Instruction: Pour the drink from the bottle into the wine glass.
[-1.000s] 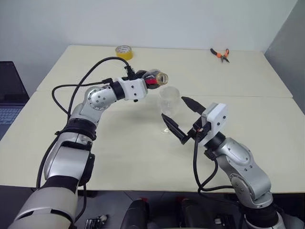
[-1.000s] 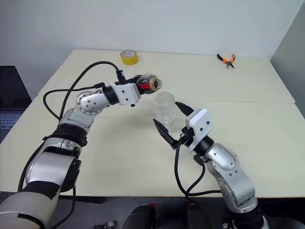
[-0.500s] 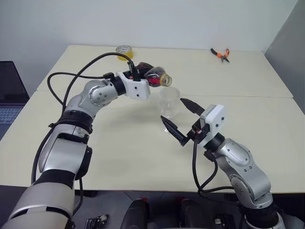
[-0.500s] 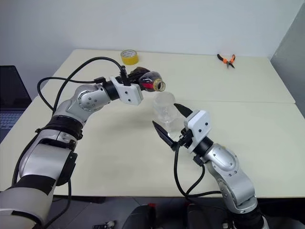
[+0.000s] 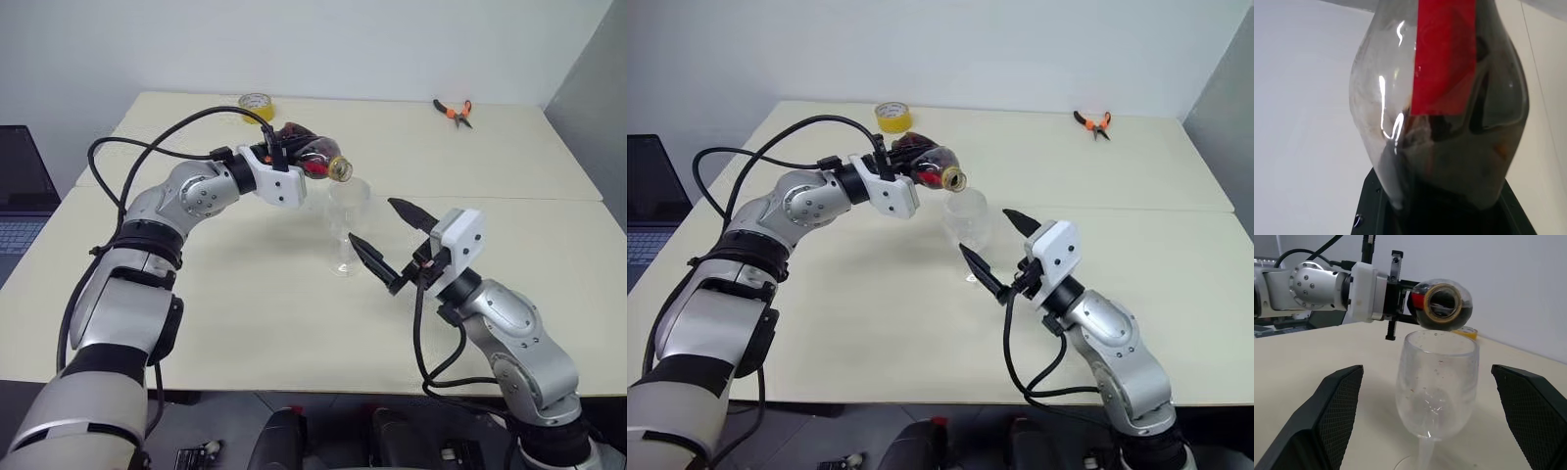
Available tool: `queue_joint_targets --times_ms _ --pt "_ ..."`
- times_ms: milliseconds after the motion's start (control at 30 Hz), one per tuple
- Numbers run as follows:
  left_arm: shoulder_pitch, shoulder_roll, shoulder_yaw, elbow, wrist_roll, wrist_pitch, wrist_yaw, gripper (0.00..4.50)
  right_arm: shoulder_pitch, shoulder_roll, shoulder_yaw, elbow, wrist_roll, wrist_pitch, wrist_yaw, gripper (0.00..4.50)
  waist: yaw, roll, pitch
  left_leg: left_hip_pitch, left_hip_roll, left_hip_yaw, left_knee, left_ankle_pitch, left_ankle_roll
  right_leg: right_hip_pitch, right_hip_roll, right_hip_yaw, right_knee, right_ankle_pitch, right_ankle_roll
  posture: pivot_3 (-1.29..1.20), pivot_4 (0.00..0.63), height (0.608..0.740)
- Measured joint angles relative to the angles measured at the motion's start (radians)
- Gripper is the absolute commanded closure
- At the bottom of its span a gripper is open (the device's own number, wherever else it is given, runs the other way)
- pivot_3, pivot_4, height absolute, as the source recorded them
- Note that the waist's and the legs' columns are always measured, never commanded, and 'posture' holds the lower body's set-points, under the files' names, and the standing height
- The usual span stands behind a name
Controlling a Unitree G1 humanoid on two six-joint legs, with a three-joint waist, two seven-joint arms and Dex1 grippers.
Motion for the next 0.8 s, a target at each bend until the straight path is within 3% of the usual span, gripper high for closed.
queue_joint_targets --times_ms 800 --pt "-0.055 0.032 -0.070 0.049 0.146 -0.029 0.180 3.76 0.025 -0.077 -0.003 -0.049 0.086 0.087 0.042 0.00 0.000 0.000 0.000 0.000 0.000 0.000 0.001 0.001 -0.001 0.000 0.000 0.000 0.000 0.000 0.000 0.00 0.150 0.740"
